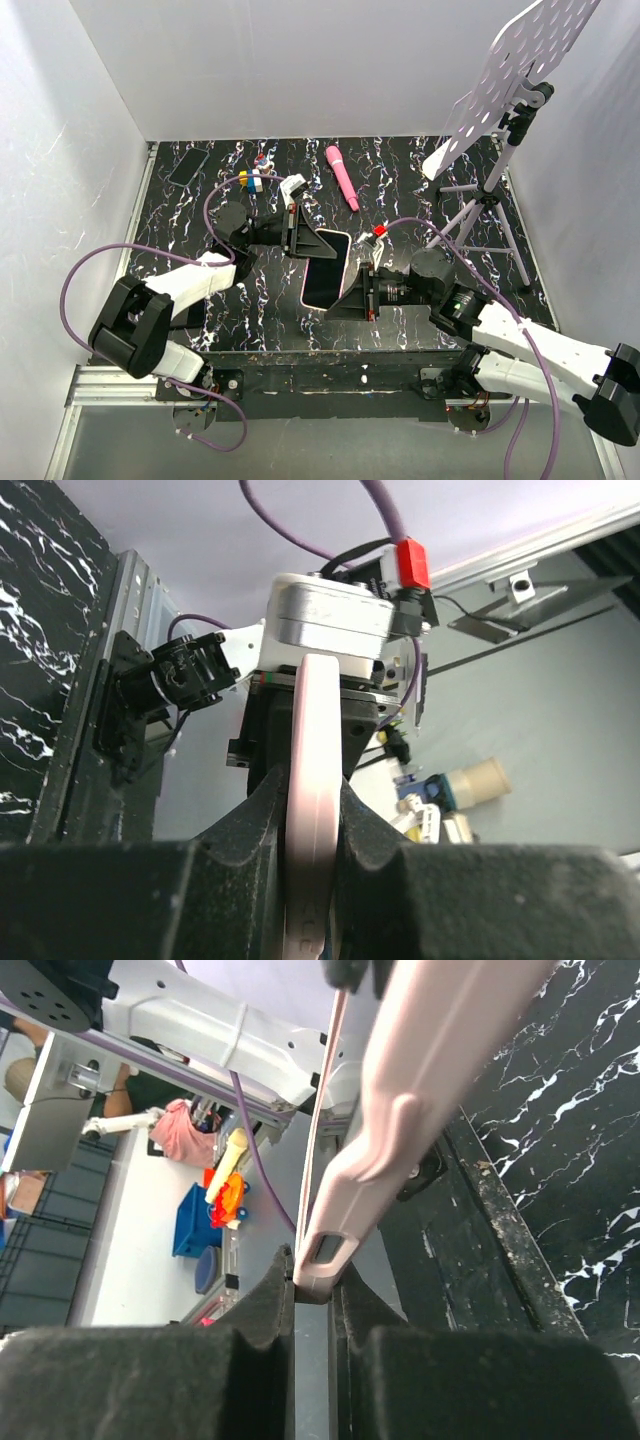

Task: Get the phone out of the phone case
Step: Remove the phone case from the phone.

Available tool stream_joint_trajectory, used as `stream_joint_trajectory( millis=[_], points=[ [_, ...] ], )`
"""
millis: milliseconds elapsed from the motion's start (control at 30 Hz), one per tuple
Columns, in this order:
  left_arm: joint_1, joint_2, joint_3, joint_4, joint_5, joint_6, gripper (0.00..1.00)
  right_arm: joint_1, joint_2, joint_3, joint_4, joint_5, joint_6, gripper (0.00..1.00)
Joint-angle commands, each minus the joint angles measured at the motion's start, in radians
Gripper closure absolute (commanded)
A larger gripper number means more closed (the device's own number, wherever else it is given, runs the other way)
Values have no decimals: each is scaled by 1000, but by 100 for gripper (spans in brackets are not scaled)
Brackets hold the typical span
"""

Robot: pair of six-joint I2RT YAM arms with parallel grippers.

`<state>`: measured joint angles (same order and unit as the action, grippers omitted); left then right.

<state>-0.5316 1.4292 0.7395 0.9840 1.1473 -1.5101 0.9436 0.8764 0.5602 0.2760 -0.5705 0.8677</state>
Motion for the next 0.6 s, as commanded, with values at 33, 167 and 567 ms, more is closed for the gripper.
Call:
stream_joint_trajectory(
  millis=[33, 167, 567],
  points=[
    [2, -50, 37, 28, 9, -65, 100, 0, 1, 60, 0, 67, -145, 99],
    [2, -39, 21, 174, 26, -206, 100, 12, 1, 72, -20, 72, -277, 99],
    [-11, -72, -107, 364, -37, -412, 100, 152, 148, 389, -276, 394, -618, 99]
  ],
)
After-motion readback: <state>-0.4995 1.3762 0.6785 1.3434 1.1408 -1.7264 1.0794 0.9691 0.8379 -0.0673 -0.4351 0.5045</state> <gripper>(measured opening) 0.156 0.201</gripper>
